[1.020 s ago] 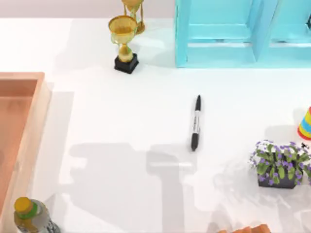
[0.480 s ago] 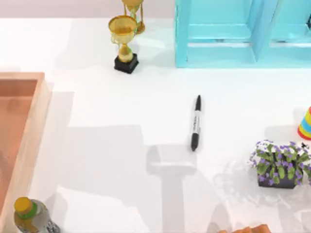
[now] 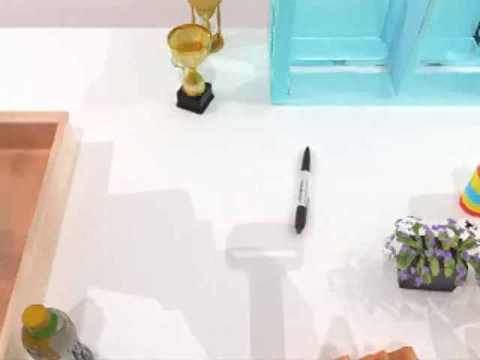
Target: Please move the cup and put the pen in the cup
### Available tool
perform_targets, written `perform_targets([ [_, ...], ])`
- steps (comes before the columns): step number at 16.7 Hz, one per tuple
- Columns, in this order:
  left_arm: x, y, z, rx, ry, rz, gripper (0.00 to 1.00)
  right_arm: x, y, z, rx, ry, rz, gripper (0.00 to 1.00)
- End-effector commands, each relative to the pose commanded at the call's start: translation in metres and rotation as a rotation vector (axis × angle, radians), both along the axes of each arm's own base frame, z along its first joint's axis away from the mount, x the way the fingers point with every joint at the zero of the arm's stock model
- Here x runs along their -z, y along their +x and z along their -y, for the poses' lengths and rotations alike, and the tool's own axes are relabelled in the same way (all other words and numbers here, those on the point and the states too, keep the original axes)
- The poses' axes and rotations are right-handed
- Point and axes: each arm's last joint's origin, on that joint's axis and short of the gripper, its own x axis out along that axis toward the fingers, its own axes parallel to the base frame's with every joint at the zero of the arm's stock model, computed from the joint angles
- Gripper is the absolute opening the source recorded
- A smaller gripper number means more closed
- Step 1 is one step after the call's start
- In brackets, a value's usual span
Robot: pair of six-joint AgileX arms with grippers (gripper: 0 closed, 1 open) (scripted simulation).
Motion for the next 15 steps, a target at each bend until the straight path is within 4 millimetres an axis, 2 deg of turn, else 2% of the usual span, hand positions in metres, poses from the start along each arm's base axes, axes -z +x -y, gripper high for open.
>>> perform_targets([
  [4,0.047,0.001,-0.001,0.000,0.003,0.013,1.00,0.000,0.000,0.000,0.000,0.000,0.000,1.00],
  [6,0.064,-0.002,-0.001,0.000,0.001,0.007,1.00,0.000,0.000,0.000,0.000,0.000,0.000,1.00],
  [11,0.069,-0.003,0.000,0.000,0.001,0.003,1.00,0.000,0.000,0.000,0.000,0.000,0.000,1.00],
  [15,0.069,-0.003,0.000,0.000,0.001,0.003,0.70,0.000,0.000,0.000,0.000,0.000,0.000,1.00],
])
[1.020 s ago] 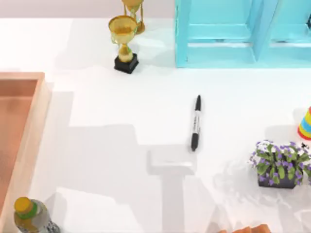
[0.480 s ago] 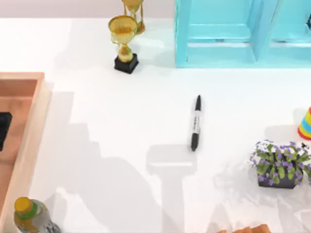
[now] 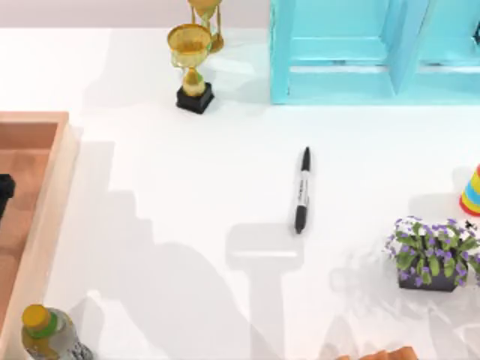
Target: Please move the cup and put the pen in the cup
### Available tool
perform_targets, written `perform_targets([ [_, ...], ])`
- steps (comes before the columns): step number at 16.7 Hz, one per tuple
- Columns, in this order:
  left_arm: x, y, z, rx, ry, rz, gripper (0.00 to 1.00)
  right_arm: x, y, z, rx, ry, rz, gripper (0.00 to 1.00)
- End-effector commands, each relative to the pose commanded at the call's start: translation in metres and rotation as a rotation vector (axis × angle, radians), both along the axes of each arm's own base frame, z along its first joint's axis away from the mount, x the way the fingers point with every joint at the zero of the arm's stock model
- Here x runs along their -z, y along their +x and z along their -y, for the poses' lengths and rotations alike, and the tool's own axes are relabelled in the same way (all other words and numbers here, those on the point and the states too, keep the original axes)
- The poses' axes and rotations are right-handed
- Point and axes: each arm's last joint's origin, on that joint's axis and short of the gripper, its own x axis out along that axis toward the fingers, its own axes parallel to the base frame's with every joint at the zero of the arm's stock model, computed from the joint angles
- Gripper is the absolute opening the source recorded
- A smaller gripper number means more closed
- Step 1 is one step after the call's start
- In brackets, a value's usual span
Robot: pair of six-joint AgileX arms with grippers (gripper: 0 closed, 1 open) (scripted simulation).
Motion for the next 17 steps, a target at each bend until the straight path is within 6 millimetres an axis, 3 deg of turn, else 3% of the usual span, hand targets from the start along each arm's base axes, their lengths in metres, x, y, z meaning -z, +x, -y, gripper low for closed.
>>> perform_targets([
  [9,0.0000,0.0000,0.0000,0.000,0.000,0.000,0.02,0.0000,0.0000,0.0000,0.000,0.000,0.000,1.00],
  [17,0.0000,0.0000,0.0000,0.000,0.000,0.000,0.00,0.0000,0.0000,0.0000,0.000,0.000,0.000,1.00],
])
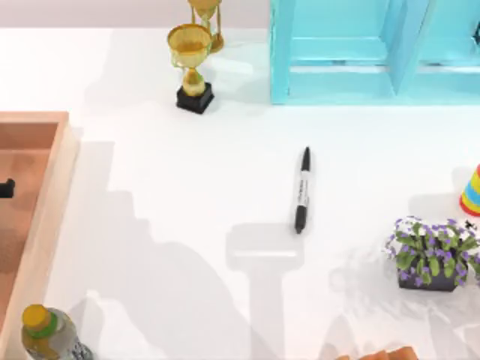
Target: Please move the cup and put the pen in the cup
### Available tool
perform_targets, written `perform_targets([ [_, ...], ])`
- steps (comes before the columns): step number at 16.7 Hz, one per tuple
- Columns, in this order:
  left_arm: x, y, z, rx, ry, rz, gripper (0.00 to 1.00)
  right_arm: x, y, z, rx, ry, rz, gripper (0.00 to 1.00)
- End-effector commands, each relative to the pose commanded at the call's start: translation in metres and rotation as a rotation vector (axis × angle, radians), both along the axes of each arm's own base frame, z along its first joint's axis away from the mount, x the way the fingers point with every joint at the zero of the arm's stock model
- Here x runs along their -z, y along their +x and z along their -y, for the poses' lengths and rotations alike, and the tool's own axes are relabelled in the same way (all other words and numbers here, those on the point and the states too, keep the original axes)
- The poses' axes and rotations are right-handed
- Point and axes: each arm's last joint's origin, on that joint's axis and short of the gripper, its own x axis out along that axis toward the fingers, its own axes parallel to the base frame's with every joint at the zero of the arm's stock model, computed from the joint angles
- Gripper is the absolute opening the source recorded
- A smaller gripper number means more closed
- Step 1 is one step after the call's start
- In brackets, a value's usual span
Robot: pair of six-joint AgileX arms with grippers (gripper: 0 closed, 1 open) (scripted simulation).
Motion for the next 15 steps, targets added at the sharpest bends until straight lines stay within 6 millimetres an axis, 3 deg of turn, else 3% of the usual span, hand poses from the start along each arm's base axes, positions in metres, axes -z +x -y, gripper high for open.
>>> perform_targets([
  [4,-0.009,0.006,-0.001,-0.026,0.008,0.031,0.00,0.000,0.000,0.000,0.000,0.000,0.000,1.00],
  [8,-0.049,0.027,0.008,-0.105,0.024,0.126,0.00,0.000,0.000,0.000,0.000,0.000,0.000,1.00],
  [11,-0.085,0.036,0.038,-0.131,0.015,0.153,0.00,0.000,0.000,0.000,0.000,0.000,0.000,1.00],
  [15,-0.124,0.023,0.101,-0.080,-0.002,0.069,0.00,0.000,0.000,0.000,0.000,0.000,0.000,1.00],
])
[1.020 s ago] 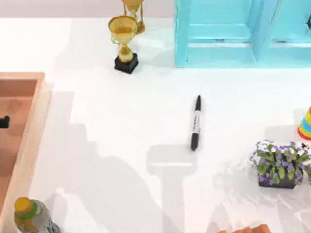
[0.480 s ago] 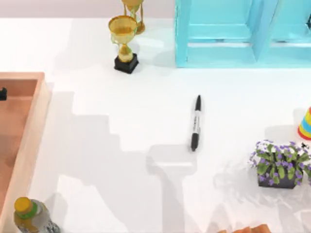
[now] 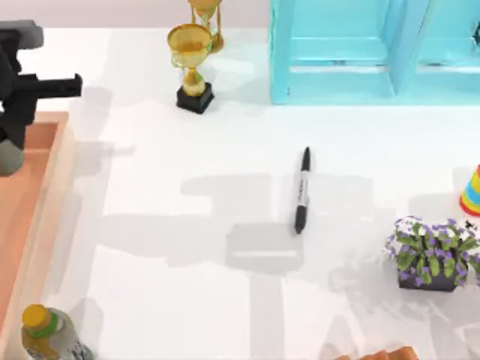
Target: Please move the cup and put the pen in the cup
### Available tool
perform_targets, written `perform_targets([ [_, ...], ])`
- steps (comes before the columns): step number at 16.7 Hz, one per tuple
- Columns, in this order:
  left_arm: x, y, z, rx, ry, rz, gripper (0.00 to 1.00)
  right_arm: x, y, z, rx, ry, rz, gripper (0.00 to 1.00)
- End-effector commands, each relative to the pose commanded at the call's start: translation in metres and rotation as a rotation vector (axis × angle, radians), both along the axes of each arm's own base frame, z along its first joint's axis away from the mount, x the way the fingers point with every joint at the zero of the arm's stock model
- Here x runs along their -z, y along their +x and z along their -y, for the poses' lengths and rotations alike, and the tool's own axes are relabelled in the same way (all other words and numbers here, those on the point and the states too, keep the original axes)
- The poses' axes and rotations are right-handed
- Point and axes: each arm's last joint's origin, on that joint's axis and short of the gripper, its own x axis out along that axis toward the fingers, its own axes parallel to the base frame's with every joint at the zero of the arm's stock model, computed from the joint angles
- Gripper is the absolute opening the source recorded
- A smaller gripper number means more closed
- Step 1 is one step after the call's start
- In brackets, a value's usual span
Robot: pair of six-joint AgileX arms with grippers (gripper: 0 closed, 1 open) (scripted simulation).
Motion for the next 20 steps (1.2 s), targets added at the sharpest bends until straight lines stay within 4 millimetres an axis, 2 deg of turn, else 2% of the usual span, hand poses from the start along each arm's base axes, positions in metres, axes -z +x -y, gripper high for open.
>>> perform_targets([
  [2,-0.015,-0.013,0.028,0.044,0.000,-0.042,0.00,0.000,0.000,0.000,0.000,0.000,0.000,1.00],
  [4,-0.024,-0.023,0.045,0.075,0.002,-0.063,0.00,0.000,0.000,0.000,0.000,0.000,0.000,1.00],
  [10,-0.022,-0.024,0.049,0.078,0.003,-0.077,0.00,0.000,0.000,0.000,0.000,0.000,0.000,1.00],
  [12,-0.010,-0.019,0.058,0.068,-0.002,-0.082,0.00,0.000,0.000,0.000,0.000,0.000,0.000,1.00],
  [18,0.053,0.000,0.121,0.078,-0.039,-0.052,0.00,0.000,0.000,0.000,0.000,0.000,0.000,1.00],
  [20,0.063,0.000,0.130,0.079,-0.041,-0.062,0.00,0.000,0.000,0.000,0.000,0.000,0.000,1.00],
])
